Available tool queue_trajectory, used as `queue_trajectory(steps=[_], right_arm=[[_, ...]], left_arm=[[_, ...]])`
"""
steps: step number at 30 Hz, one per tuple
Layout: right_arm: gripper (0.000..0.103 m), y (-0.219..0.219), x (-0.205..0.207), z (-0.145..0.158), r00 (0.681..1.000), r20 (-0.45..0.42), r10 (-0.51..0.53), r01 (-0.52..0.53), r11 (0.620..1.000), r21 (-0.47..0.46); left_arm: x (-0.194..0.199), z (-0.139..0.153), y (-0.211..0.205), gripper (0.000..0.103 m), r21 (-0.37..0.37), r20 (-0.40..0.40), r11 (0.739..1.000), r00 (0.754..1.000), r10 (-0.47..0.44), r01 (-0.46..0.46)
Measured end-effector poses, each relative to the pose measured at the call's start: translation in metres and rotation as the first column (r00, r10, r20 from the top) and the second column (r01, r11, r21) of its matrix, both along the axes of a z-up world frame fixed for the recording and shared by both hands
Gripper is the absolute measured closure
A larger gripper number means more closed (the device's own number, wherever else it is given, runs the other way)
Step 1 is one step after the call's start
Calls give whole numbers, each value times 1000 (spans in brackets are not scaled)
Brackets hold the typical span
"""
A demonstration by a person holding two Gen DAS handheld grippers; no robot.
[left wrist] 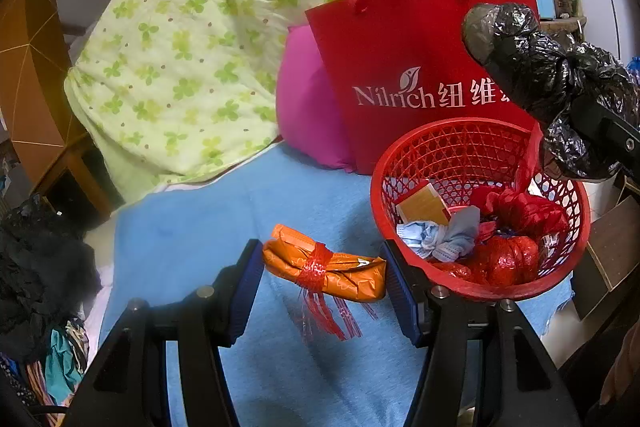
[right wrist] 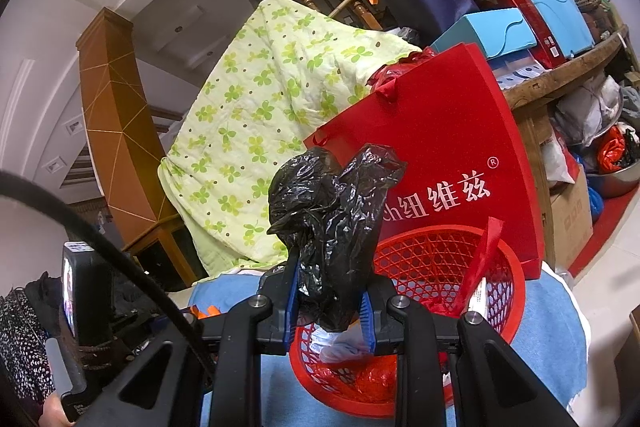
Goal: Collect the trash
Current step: 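Lower the black bags into the basket and open the right tool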
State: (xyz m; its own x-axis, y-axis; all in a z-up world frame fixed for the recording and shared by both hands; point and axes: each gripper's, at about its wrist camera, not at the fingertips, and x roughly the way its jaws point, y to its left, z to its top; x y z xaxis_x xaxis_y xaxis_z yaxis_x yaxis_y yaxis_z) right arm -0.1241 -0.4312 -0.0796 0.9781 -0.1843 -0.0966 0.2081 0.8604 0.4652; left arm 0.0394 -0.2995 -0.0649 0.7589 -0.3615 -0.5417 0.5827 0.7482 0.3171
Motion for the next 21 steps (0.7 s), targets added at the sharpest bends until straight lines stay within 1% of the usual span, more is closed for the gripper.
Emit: queue_trajectory(steps=[21], right_arm=[[75,3,-7,-1,1000,6,-31,31,999,13]], left_arm=[[-5,10,-16,42,-8,24,999,999,-33,33]])
